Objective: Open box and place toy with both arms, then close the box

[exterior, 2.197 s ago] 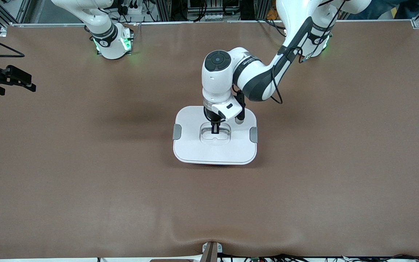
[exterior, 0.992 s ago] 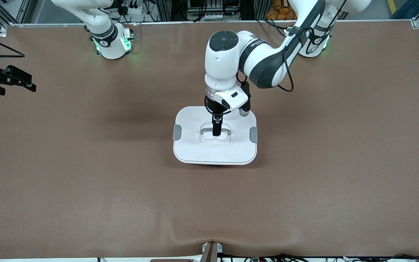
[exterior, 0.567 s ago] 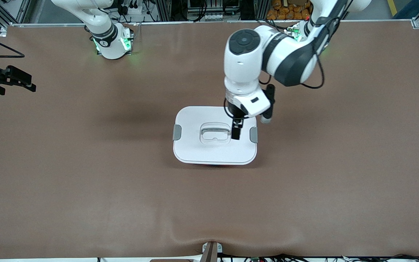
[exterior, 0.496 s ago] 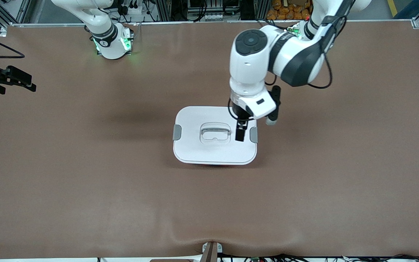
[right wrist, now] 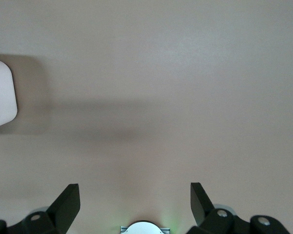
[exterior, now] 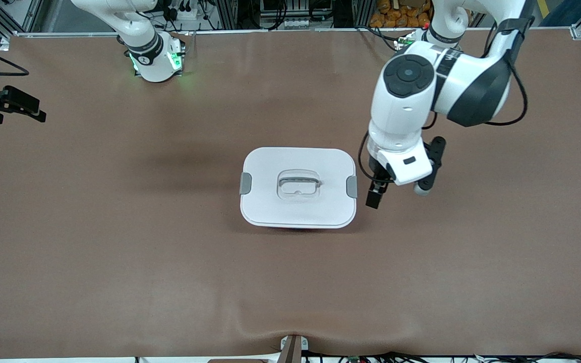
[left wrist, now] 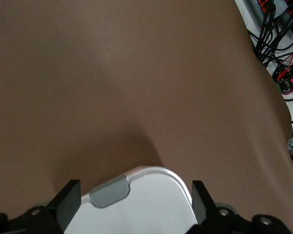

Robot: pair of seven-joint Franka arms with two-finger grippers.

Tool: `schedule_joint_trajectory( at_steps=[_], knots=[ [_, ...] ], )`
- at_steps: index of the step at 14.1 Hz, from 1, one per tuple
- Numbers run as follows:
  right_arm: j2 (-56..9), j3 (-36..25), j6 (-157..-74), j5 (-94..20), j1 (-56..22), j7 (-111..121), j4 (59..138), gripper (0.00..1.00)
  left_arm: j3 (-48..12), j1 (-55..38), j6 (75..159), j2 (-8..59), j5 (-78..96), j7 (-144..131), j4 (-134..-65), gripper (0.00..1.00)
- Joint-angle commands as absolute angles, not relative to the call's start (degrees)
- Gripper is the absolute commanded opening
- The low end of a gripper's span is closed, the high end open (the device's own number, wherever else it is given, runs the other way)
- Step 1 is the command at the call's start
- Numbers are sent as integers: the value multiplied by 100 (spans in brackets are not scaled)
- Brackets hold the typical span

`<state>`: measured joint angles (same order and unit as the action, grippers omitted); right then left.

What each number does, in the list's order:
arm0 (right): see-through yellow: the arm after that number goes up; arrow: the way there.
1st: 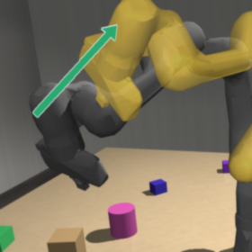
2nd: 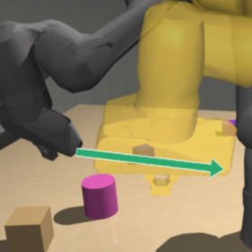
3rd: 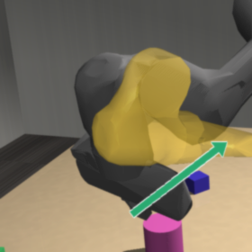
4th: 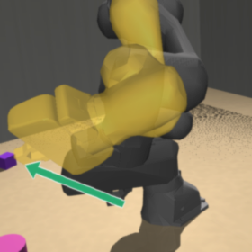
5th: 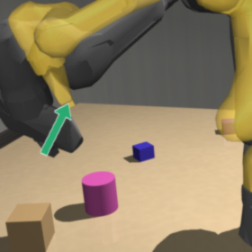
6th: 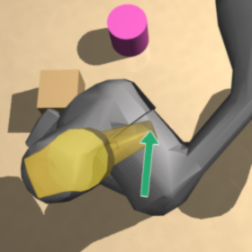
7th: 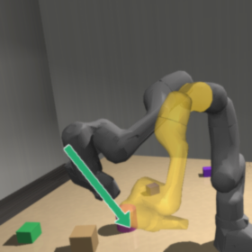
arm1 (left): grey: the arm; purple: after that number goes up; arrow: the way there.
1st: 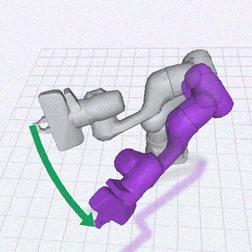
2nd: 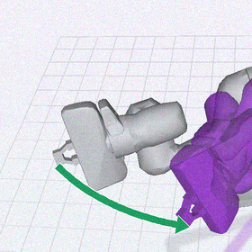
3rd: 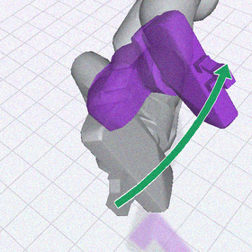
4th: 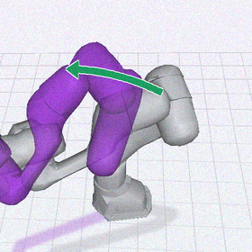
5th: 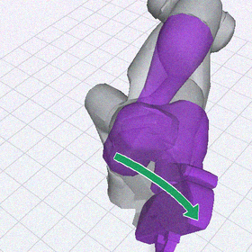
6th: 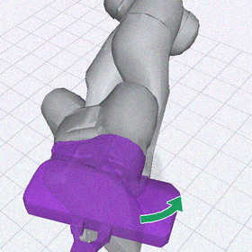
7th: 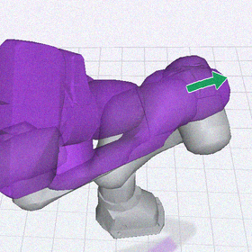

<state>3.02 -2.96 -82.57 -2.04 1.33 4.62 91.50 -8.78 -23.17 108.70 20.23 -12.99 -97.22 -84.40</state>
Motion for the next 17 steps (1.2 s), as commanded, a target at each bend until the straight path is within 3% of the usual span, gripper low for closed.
schedule_joint_trajectory(
  at_steps=[1, 6, 12, 17],
  knots=[
    [334, -237, -8104, -325, 211, 378, 9088, 100, -940, -2005, 10688, 1837, -1003, -9090, -8446, 100],
    [334, -237, -8095, -325, 220, 369, 9079, 100, -1010, -1470, 10661, 1697, -791, -8175, -8464, 100],
    [334, -237, -8095, -334, 220, 369, 9053, 100, -1766, -309, 10644, 1617, -563, -7341, -8446, 100],
    [316, -237, -8095, -325, 220, 369, 9053, 100, -1864, -18, 10003, 1372, -554, -6210, -8385, 100]
  ],
)
